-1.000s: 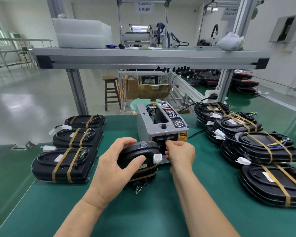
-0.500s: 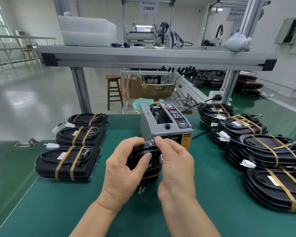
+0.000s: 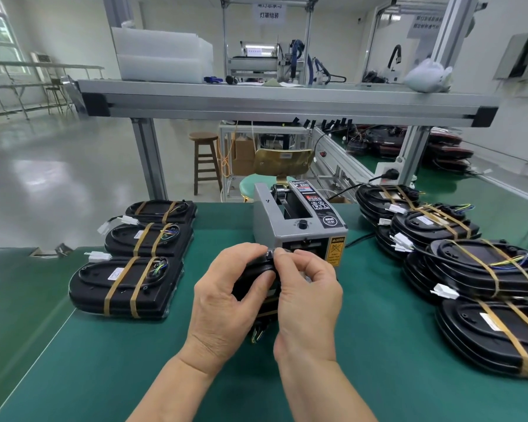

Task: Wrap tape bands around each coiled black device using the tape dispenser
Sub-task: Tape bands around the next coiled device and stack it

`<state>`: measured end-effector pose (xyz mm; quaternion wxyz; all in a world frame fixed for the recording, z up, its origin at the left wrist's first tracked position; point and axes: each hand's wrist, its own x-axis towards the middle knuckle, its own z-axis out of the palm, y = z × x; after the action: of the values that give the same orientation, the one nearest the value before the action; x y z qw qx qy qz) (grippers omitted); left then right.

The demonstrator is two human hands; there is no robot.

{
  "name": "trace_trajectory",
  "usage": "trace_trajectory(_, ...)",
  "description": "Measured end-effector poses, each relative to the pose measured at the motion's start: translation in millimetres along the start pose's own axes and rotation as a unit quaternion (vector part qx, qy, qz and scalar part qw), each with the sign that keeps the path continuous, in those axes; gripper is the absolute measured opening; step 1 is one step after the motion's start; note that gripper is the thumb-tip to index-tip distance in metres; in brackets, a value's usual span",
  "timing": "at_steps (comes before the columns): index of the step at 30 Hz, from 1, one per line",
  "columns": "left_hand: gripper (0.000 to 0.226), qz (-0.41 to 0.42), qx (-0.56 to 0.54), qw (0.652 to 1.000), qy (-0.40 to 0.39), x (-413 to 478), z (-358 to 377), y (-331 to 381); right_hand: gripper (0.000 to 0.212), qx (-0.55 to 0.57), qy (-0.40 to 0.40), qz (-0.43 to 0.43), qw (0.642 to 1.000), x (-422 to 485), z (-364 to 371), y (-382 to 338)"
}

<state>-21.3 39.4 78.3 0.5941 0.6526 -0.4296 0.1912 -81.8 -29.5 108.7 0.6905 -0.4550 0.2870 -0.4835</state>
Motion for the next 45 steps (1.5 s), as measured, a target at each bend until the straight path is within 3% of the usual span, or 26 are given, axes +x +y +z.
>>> trace_trajectory(14,0.024,0.033,0.038,0.999,0.010,0,-1,-3,0.028,-0.063,-0.027,-0.045,0.997,4,0,1)
trace_trajectory(23,0.023,0.028,0.040,0.999,0.003,0,-1,-3,0.017,-0.079,-0.016,-0.028,0.996,7,-6,5)
trace_trajectory(28,0.024,0.022,0.043,0.999,0.002,1,-2,-1,0.042,-0.109,-0.026,-0.032,0.993,15,-5,3)
trace_trajectory(31,0.025,0.014,0.035,0.999,0.000,0,-1,1,0.032,-0.175,-0.041,-0.067,0.981,19,-7,8)
trace_trajectory(37,0.041,-0.051,0.003,0.999,0.010,-1,-3,6,0.009,-0.160,-0.048,-0.054,0.984,26,-9,12)
trace_trajectory(42,0.048,-0.068,0.013,0.998,-0.004,-1,-3,8,0.037,-0.215,-0.082,-0.066,0.971,23,-9,9)
trace_trajectory(45,0.054,-0.078,0.039,0.995,-0.052,1,-6,10,0.059,-0.192,-0.131,-0.004,0.973,26,-11,4)
